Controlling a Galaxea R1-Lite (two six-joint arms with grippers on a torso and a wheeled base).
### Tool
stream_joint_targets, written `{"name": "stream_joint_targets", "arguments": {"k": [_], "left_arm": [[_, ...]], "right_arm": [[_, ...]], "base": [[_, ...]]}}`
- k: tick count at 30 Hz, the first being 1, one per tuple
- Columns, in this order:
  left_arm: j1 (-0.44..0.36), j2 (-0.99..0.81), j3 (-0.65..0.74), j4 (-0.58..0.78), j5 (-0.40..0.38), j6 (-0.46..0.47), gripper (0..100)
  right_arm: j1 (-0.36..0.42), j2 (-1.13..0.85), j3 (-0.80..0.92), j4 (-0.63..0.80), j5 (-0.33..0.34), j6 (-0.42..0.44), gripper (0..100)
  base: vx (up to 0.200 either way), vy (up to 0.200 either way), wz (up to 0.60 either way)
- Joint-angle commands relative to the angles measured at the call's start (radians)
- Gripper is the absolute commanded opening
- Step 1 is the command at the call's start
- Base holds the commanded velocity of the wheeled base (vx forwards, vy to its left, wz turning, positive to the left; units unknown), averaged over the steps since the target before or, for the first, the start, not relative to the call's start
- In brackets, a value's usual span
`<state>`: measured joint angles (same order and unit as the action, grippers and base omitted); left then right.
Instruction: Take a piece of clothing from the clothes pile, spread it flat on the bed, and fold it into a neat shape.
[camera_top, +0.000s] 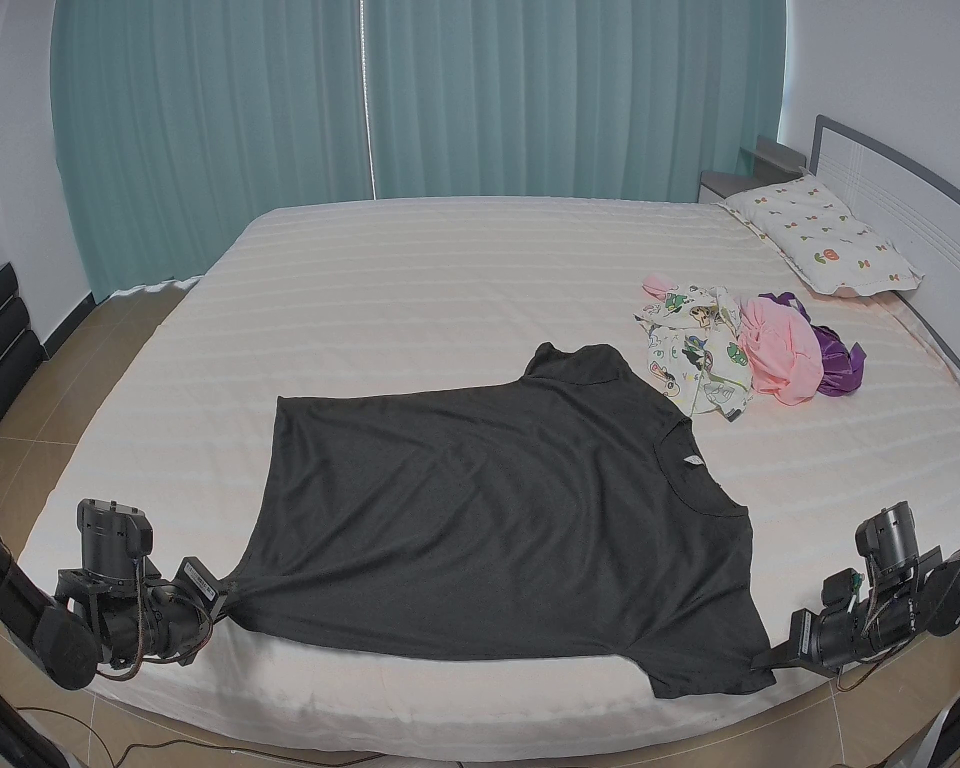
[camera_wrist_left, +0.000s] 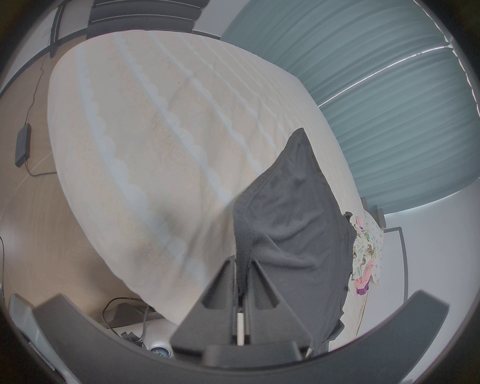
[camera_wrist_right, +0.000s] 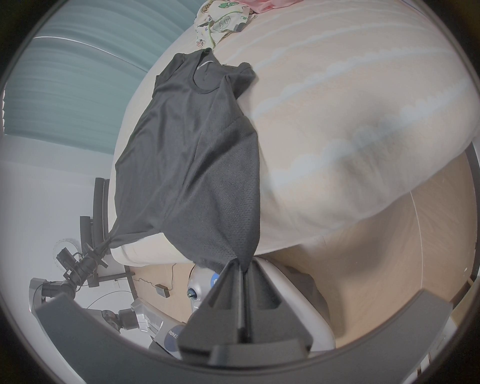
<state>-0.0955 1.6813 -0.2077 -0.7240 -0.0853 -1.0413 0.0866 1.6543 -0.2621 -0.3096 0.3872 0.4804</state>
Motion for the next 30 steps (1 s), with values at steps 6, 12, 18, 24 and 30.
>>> {"name": "stream_joint_targets", "arguments": {"k": [6,12,18,24,30], "left_arm": [[-0.007,-0.075,0.057,0.063,0.004,0.044,0],[-0.007,-0.074,0.074,0.115,0.002,0.084,0],[-0.009,-0.072,0.097,0.117,0.002,0.099,0],[-0.009,-0.077,0.142,0.129,0.002,0.145,0],[-0.026,-0.101,0.142,0.196,-0.002,0.153,0]], "right_arm": [[-0.008,-0.152,0.018,0.141,-0.001,-0.066,0],[-0.010,-0.212,0.018,0.230,-0.004,-0.077,0],[-0.010,-0.231,0.018,0.250,-0.004,-0.079,0],[-0.028,-0.241,0.020,0.293,-0.005,-0.109,0],[-0.057,-0.268,0.011,0.362,-0.005,-0.151,0]], "base": [[0.000,0.000,0.00],[0.000,0.000,0.00],[0.000,0.000,0.00],[0.000,0.000,0.00],[0.000,0.000,0.00]]}}
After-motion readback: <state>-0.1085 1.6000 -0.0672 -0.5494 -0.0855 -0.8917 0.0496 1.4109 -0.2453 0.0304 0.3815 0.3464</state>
